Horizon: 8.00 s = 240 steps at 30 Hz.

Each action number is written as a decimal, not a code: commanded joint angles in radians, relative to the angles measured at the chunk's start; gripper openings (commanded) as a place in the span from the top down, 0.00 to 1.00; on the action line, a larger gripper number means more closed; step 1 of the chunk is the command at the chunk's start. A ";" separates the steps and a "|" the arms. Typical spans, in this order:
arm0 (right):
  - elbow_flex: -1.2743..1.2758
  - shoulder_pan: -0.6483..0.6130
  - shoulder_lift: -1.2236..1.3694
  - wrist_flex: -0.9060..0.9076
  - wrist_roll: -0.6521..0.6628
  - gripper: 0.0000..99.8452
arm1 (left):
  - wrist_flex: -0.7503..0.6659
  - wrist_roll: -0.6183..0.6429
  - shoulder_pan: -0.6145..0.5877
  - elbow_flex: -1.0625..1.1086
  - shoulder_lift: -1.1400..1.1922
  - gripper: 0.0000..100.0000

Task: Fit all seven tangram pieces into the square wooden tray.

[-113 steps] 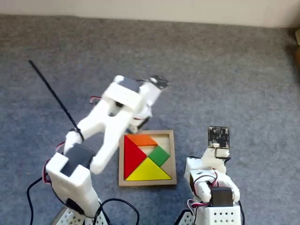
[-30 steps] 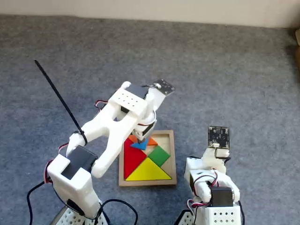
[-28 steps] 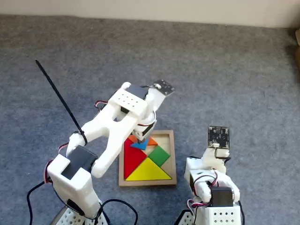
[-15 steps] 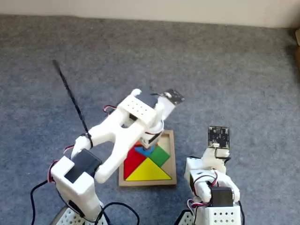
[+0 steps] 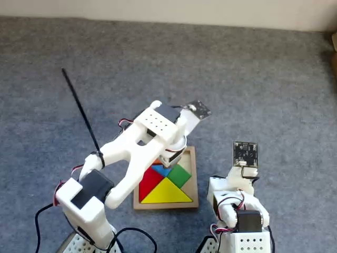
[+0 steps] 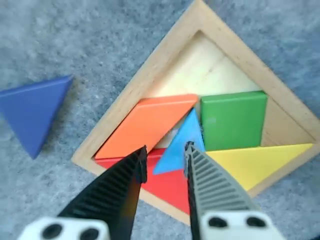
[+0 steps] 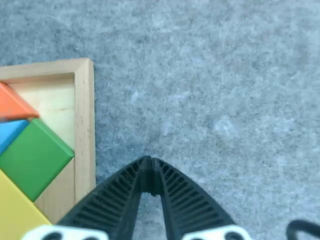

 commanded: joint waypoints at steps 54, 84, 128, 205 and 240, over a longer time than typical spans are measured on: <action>0.136 0.019 -0.016 -0.027 0.015 1.00 | -0.075 -0.486 -0.417 -0.117 -0.139 0.72; 0.136 0.019 -0.016 -0.028 0.015 1.00 | -0.153 -0.687 -0.380 -0.440 0.394 0.73; 0.136 0.019 -0.016 -0.036 0.011 1.00 | 0.232 -0.431 -0.386 -0.858 0.452 0.76; 0.136 0.019 -0.016 -0.033 0.015 1.00 | 0.301 0.166 -0.516 -0.699 0.447 0.90; 0.136 0.019 -0.016 -0.030 0.015 1.00 | -0.149 0.230 -0.486 -0.001 -0.070 0.80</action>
